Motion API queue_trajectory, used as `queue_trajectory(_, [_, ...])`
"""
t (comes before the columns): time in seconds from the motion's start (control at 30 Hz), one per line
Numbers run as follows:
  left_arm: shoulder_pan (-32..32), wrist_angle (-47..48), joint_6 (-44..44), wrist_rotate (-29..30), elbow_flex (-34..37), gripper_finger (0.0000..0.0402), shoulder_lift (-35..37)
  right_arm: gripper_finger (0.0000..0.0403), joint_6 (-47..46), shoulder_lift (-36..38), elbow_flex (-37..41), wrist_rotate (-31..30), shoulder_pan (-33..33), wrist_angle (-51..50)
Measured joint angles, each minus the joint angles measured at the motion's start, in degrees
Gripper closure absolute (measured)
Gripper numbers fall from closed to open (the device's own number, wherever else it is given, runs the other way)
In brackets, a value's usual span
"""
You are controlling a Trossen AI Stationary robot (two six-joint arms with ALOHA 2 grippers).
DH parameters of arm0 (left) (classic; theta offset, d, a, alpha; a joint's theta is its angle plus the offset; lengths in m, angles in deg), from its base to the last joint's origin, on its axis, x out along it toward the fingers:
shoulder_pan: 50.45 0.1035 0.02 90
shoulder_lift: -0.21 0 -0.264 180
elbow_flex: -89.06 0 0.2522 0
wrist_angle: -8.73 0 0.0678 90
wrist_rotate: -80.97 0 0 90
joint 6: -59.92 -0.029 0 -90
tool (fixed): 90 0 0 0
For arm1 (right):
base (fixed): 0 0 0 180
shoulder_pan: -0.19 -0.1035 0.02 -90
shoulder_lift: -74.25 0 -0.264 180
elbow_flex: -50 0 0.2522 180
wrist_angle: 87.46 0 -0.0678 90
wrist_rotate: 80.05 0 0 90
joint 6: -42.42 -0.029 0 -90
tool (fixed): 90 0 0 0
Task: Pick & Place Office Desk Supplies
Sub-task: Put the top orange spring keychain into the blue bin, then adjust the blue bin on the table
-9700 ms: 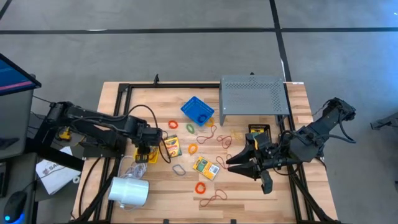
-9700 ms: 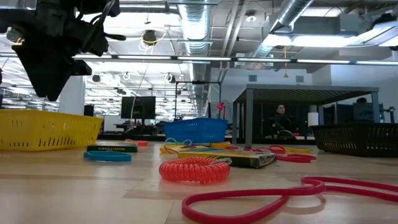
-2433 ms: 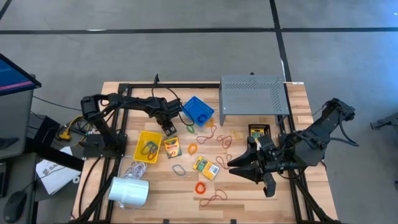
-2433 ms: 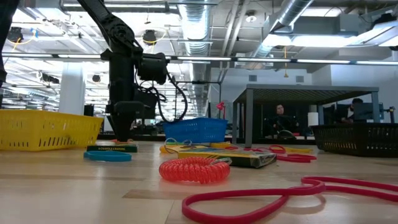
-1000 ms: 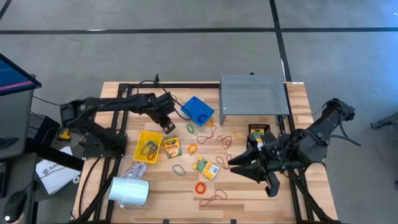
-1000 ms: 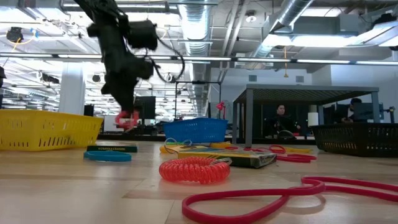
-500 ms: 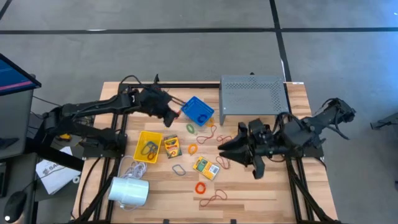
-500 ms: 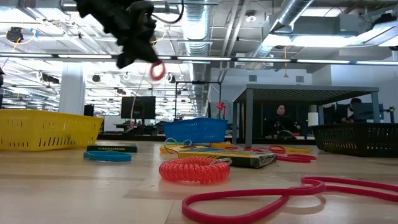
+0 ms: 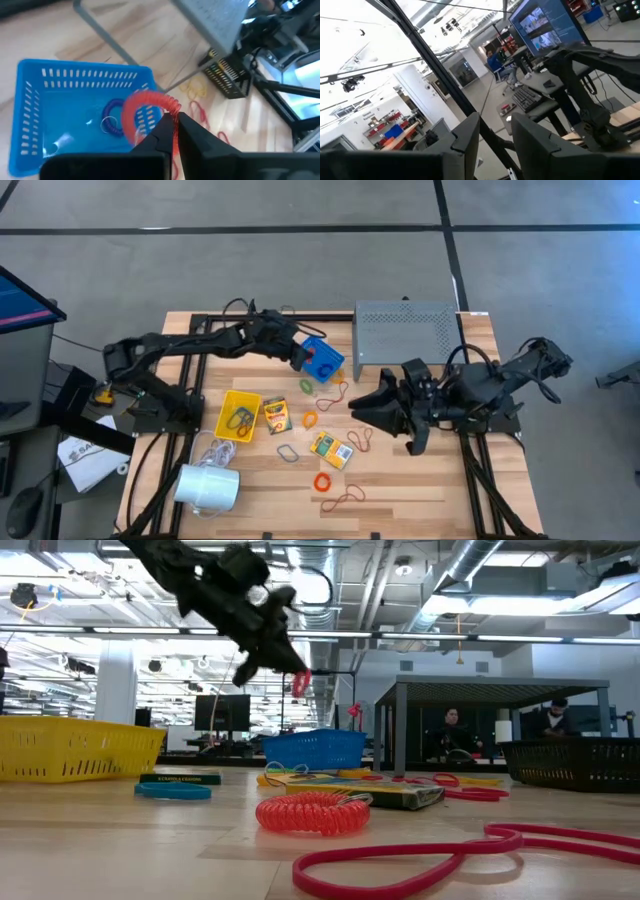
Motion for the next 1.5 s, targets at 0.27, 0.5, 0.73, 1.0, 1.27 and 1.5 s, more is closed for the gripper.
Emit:
queue_trajectory(0.27, [0.4, -0.1, -3.5, -0.6, -5.5, 0.0398, -7.5, 0.0291, -0.5, 0.0, 0.0, -0.5, 0.0, 0.6])
queue_trajectory(0.5, [0.8, 0.1, -3.8, -0.4, -7.1, 0.0397, -11.6, 0.0291, -0.5, 0.0, 0.0, -0.6, 0.0, 0.5])
queue_trajectory(0.73, [0.8, 0.1, -3.6, -0.4, -7.1, 0.0397, -11.9, 0.0291, -0.4, 0.0, 0.0, -0.7, 0.0, 0.5])
queue_trajectory(1.0, [0.2, 4.4, -4.4, 0.7, -7.1, 0.0377, -11.9, 0.0291, -0.4, 0.0, 0.0, -0.7, 0.0, 0.5])
queue_trajectory(1.27, [0.0, 4.9, -12.0, 0.1, -7.1, 0.0315, -11.9, 0.0291, -0.4, 0.0, 0.0, -0.6, -0.4, 0.5])
queue_trajectory(1.5, [0.0, 5.5, -14.7, -0.6, -7.1, 0.0255, -11.9, 0.0291, -0.4, 0.0, 0.0, -0.6, -1.1, 0.5])
